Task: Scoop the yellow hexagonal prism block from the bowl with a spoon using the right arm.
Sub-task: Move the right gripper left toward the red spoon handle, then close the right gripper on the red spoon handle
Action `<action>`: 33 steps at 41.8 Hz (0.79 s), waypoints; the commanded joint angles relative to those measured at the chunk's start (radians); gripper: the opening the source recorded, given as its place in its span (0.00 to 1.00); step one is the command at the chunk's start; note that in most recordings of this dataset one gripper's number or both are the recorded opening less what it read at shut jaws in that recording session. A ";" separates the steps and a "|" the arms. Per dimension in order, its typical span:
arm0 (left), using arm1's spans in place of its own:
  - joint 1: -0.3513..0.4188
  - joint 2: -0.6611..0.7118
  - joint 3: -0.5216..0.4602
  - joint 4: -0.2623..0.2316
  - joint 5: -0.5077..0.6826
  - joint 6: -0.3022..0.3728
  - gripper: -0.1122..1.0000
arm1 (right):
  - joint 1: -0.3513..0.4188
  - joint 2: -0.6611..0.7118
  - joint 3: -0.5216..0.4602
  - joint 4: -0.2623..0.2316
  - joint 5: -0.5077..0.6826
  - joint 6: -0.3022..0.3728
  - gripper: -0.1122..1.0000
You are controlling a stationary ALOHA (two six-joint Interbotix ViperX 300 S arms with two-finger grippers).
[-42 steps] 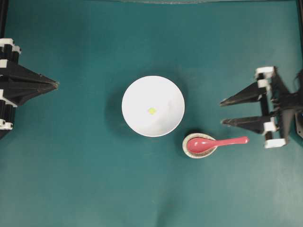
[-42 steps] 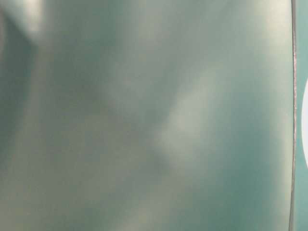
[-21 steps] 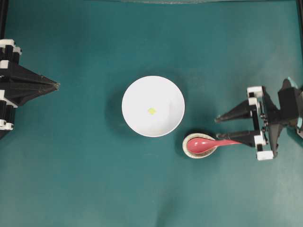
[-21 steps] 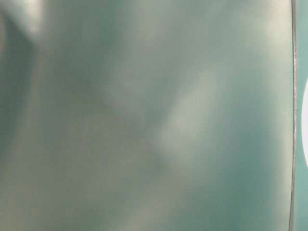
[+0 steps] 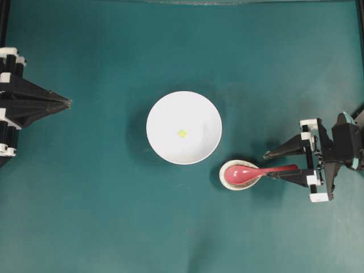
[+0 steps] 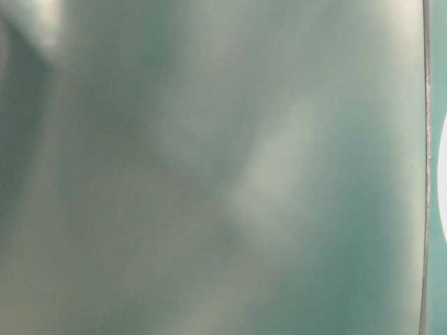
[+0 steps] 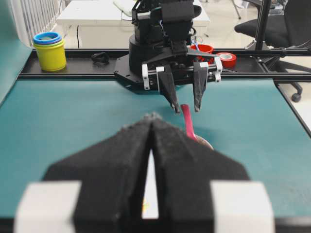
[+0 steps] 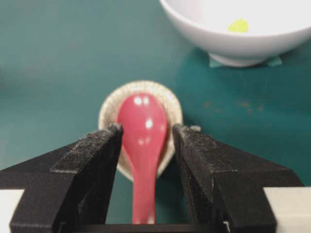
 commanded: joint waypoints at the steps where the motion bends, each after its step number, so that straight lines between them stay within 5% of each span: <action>1: 0.000 0.006 -0.017 0.003 -0.005 -0.005 0.10 | 0.009 0.017 -0.003 0.006 -0.017 0.009 0.57; 33: 0.000 0.009 -0.017 0.003 -0.005 -0.006 0.10 | 0.026 0.101 -0.003 0.008 0.037 0.058 0.57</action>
